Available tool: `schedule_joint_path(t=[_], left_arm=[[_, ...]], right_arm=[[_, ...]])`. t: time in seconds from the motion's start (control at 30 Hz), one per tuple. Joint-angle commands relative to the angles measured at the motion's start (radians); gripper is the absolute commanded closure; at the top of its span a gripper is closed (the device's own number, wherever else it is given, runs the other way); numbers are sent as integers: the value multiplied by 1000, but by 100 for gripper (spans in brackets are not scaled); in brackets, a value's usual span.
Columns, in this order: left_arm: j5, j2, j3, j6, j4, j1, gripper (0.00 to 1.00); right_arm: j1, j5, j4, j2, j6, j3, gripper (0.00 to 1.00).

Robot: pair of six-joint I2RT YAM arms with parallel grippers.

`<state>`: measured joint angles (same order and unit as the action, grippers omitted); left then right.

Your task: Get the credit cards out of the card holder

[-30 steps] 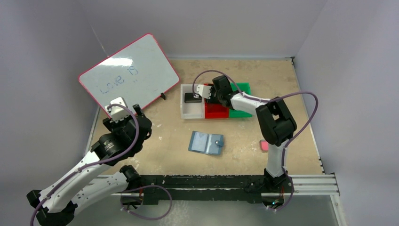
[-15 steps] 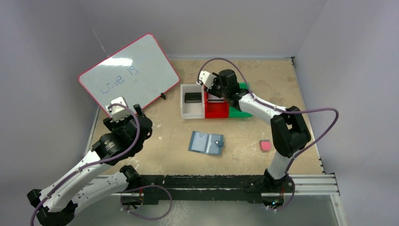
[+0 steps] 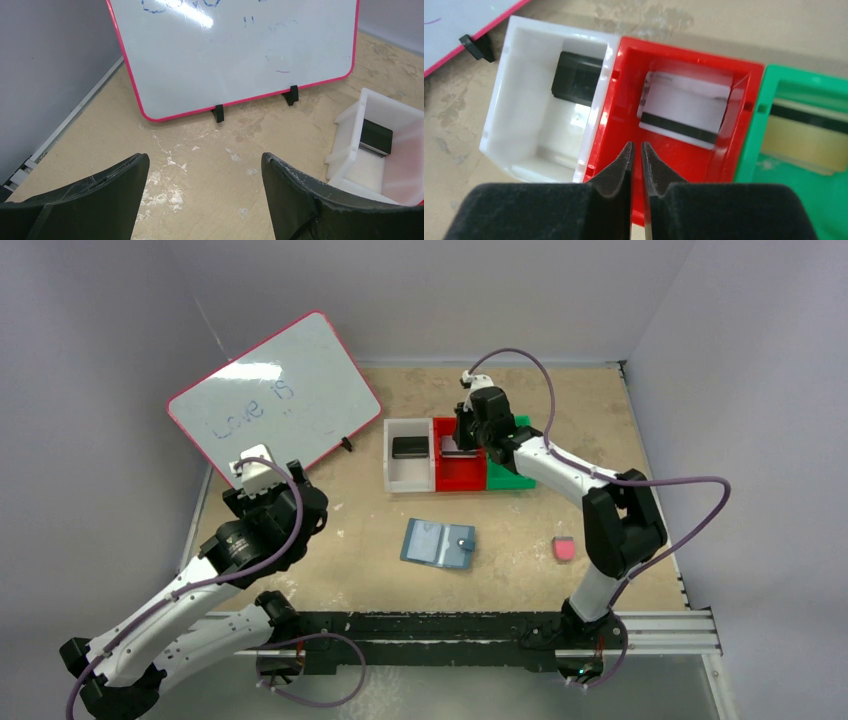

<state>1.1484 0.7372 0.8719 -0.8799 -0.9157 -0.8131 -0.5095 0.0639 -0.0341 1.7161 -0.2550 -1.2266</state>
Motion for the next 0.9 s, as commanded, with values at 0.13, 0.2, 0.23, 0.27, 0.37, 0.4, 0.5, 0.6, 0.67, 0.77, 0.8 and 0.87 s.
schedule_joint_path(t=[0.13,0.2,0.23,0.27,0.37,0.4,0.5,0.6,0.67,0.77,0.8,0.87], left_arm=[[18,-8,39,-9,0,0,17],[16,-6,40,-9,0,0,17],[16,-6,41,-9,-1,0,18],[17,-5,40,-9,-1,0,17],[19,-7,40,-11,-5,0,18],[19,-7,42,-12,-7,1,18],[21,-9,41,-12,-6,0,18],[20,-7,40,-12,-6,0,18],[20,-6,41,-12,-6,0,18],[20,-3,40,-11,-7,0,18],[21,-1,40,-11,-8,1,18],[20,-2,41,-11,-9,0,18]], right_arm=[[-12,30,120,104,-182,-47,91],[-20,46,133,122,-182,-55,91],[-26,54,136,128,-184,-56,91],[-29,59,140,135,-186,-59,91],[-39,80,156,158,-191,-67,91],[-41,89,159,165,-191,-70,91],[-45,117,151,188,-193,-80,90],[-45,151,153,226,-194,-117,90],[-44,180,162,255,-192,-145,90],[-46,202,155,277,-194,-158,90],[-47,203,151,279,-194,-161,90],[-48,215,143,284,-194,-163,90]])
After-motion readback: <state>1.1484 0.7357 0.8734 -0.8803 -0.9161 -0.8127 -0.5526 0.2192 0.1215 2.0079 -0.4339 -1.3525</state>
